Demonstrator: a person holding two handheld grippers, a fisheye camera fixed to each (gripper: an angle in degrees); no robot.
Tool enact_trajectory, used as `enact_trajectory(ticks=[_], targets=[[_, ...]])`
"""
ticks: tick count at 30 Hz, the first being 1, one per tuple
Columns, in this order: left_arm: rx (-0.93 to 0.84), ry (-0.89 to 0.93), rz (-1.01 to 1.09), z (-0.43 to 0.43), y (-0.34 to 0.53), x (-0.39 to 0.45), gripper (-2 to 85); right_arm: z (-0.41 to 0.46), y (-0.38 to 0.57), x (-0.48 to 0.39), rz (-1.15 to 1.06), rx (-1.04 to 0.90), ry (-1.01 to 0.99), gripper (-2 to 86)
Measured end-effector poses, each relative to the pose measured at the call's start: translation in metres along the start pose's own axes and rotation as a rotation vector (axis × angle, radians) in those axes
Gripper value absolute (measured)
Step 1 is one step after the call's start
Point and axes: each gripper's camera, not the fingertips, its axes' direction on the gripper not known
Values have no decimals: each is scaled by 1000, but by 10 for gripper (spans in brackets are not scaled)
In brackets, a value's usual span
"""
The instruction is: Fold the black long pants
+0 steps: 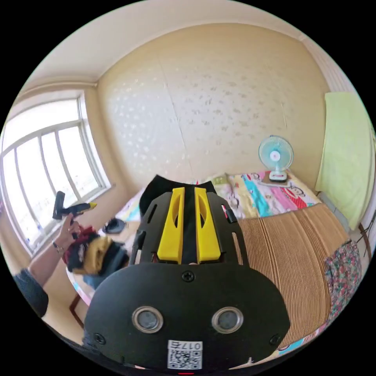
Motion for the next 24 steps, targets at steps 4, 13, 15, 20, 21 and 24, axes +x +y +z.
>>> enact_trajectory(ticks=[4, 13, 15, 20, 21, 24], targets=[[-139, 86, -19, 125, 170, 8, -3, 87, 170, 36, 116, -429, 51, 63], [-336, -42, 125, 265, 299, 169, 151, 85, 322, 6, 207, -581, 23, 98], [-393, -27, 161, 290, 307, 196, 160, 81, 329, -2, 222, -561, 5, 111], [-616, -82, 146, 346, 334, 219, 18, 90, 353, -12, 280, -568, -184, 95], [-632, -52, 101, 343, 331, 213, 13, 90, 354, -11, 291, -564, -192, 92], [-449, 427, -48, 280, 308, 181, -2, 88, 358, -10, 349, -556, -251, 83]])
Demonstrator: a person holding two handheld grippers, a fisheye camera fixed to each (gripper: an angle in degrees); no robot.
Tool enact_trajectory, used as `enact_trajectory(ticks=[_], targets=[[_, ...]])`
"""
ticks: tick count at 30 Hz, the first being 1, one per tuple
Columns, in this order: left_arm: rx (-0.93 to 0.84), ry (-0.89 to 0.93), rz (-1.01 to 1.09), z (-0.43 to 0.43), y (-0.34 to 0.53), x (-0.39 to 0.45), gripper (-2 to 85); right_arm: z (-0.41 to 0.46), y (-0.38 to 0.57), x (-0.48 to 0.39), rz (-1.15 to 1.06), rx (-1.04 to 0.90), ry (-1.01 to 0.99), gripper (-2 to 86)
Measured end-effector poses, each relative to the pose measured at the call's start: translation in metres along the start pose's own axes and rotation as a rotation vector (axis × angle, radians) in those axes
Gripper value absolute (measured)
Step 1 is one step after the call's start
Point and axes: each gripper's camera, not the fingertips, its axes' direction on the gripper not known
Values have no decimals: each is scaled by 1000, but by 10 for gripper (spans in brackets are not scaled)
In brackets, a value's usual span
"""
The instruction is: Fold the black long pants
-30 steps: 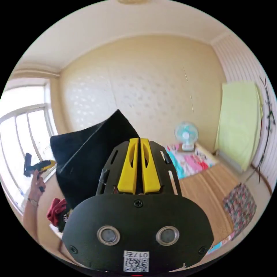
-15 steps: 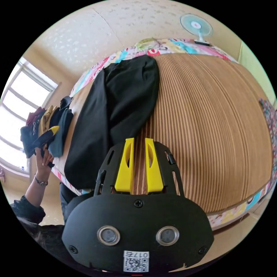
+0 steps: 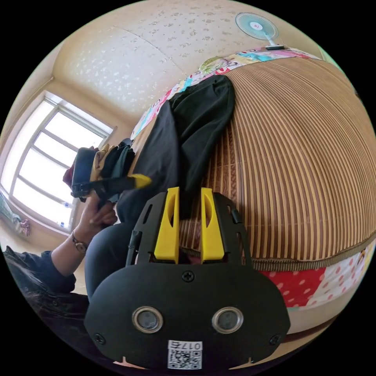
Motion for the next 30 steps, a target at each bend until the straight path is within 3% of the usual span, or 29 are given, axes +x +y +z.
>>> enact_trajectory(ticks=[1, 3, 5, 9, 12, 14, 16, 17, 20, 26, 30], targets=[[147, 164, 63, -45, 13, 9, -4, 0, 3, -1, 9, 10, -22, 80], [287, 155, 57, -110, 39, 24, -6, 1, 8, -4, 15, 33, -43, 77], [376, -5, 90, -174, 76, 58, -6, 2, 10, -10, 21, 39, -59, 75], [362, -286, 101, -216, 129, 118, -6, -4, 5, -36, -8, 106, 10, 77], [377, -689, 44, -226, 176, 176, -6, -2, -5, -70, -113, 167, 65, 81], [411, -954, 43, -226, 206, 216, -5, 21, -25, -98, -225, 38, 72, 85], [400, -1048, 61, -225, 220, 235, -5, 51, -42, -118, -287, -136, 103, 90], [384, -1068, 64, -226, 225, 244, -5, 77, -51, -127, -294, -257, 173, 94], [361, -1009, 38, -239, 238, 259, -5, 103, -65, -155, -346, -339, 304, 95], [493, -706, 59, -281, 288, 281, -6, 140, -96, -196, -318, -486, 415, 93], [491, -653, 64, -301, 312, 296, -6, 166, -115, -218, -399, -596, 461, 90]])
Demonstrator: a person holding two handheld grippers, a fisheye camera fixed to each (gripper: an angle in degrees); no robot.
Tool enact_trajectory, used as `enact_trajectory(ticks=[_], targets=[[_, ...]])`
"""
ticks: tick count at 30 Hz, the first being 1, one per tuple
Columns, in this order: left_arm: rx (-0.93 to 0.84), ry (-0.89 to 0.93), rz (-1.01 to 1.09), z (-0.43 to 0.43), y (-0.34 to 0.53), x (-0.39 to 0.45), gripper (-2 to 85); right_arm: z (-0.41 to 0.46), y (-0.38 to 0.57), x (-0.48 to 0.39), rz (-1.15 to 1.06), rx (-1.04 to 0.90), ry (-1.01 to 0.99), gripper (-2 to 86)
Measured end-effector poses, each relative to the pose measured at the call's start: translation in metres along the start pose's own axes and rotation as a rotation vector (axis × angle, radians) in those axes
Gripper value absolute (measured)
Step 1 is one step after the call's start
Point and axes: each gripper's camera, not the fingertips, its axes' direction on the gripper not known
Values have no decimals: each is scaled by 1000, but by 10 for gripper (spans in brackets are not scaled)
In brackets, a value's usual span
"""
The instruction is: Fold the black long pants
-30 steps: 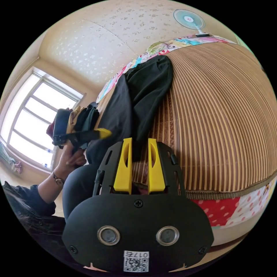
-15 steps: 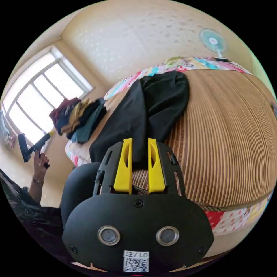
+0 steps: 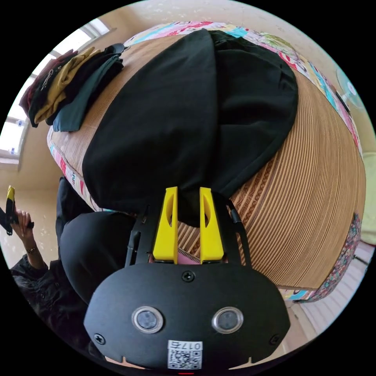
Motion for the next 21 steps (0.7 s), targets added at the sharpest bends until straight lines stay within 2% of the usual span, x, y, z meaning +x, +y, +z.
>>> enact_trajectory(ticks=[3, 8, 11, 15, 17, 21], targets=[[-12, -56, 8, -28, 10, 2, -6, 1, -36, -8, -62, -131, 3, 89], [67, -258, 26, -85, 35, 10, -6, 13, -95, -17, -93, -433, -7, 89], [92, -220, -3, -120, 43, 4, -6, 25, -115, -19, 14, -545, 13, 89], [86, -83, -70, -147, 48, -14, -6, 30, -115, -27, 31, -564, 49, 89], [144, -12, -95, -159, 50, -21, -6, 26, -104, -27, 19, -536, 42, 89], [111, -43, -122, -152, 32, -20, -6, 17, -74, -22, 42, -422, 17, 89]])
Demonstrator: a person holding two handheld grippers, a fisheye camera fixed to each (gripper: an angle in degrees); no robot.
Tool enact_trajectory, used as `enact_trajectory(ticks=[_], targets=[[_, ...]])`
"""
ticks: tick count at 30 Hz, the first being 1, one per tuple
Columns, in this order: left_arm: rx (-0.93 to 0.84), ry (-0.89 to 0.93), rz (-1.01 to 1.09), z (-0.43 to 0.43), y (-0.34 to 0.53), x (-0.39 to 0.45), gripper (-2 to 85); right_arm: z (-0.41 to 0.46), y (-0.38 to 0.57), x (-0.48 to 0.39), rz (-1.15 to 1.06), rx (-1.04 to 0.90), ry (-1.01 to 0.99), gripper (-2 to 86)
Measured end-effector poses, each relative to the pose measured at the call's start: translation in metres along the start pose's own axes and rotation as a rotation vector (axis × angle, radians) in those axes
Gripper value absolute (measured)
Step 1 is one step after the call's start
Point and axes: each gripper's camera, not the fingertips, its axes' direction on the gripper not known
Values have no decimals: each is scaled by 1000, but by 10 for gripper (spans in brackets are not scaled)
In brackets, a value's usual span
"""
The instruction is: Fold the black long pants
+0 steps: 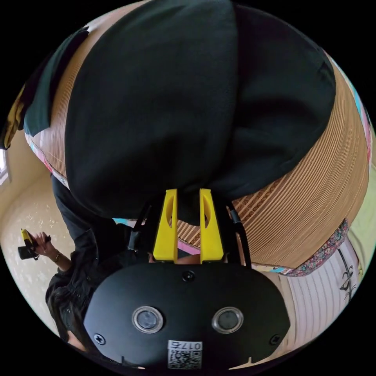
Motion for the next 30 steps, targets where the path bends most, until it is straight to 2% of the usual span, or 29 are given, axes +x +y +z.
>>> enact_trajectory(ticks=[4, 6, 7, 11, 15, 16, 17, 19, 20, 21, 25, 27, 29, 30], targets=[[-65, -62, 83, 19, -43, 30, -6, 12, 50, -1, -5, 189, 17, 88], [-25, -92, 97, 19, -61, 43, -8, 19, 77, 6, -7, 320, -17, 86], [18, -88, 108, 18, -70, 50, -9, 26, 98, 13, -11, 450, -55, 84], [83, 37, 107, 21, -94, 68, -10, 75, 185, 40, 119, 859, -263, 68], [25, 111, 113, 22, -101, 79, -10, 109, 257, 55, 300, 1018, -497, 36], [22, 103, 123, 19, -99, 82, -10, 114, 284, 60, 330, 1111, -596, 29], [24, 89, 137, 15, -96, 84, -10, 114, 311, 63, 343, 1224, -707, 24], [17, 73, 161, 9, -93, 87, -10, 97, 342, 61, 322, 1356, -801, 20], [-3, 61, 166, 5, -92, 88, -10, 72, 357, 51, 256, 1427, -777, 18], [-18, 55, 166, 4, -92, 88, -10, 58, 362, 43, 211, 1450, -755, 18], [-98, 32, 141, 2, -89, 80, -10, -32, 355, -51, -277, 1452, -680, 16], [-94, 62, 102, 4, -86, 71, -10, -40, 329, -105, -499, 1337, -692, 15], [-76, 122, 20, 8, -81, 55, -10, -13, 277, -177, -722, 993, -731, 12], [-71, 139, 2, 8, -79, 51, -10, -1, 268, -192, -777, 907, -755, 12]])
